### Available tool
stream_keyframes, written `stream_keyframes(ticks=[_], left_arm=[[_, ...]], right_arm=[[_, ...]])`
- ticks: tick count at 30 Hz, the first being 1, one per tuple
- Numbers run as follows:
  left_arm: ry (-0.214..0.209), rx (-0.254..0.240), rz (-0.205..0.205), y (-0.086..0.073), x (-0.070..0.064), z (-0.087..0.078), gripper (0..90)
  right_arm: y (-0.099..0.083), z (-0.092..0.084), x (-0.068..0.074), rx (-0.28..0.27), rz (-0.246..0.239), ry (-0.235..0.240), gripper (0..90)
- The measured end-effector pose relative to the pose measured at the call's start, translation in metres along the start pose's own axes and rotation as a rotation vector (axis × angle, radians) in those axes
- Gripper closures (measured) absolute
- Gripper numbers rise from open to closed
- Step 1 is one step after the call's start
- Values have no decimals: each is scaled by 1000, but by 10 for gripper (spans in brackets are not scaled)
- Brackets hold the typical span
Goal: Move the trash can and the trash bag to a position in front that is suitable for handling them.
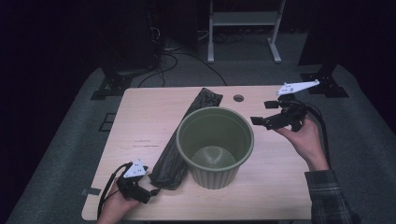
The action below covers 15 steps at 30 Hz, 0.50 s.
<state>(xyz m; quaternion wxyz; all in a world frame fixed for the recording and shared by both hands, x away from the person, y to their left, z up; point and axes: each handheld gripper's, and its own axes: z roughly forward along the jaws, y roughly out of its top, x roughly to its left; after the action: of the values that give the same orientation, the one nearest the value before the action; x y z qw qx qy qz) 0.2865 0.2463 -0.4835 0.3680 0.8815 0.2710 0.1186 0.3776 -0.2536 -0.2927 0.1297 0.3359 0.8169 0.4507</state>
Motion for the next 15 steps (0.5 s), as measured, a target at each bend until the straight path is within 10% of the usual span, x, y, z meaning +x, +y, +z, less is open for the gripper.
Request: stream_keyframes(ticks=[15], left_arm=[[2,0,-1,0,0,0,0]], right_arm=[[-72,-13,-6,12,3,-73,96]])
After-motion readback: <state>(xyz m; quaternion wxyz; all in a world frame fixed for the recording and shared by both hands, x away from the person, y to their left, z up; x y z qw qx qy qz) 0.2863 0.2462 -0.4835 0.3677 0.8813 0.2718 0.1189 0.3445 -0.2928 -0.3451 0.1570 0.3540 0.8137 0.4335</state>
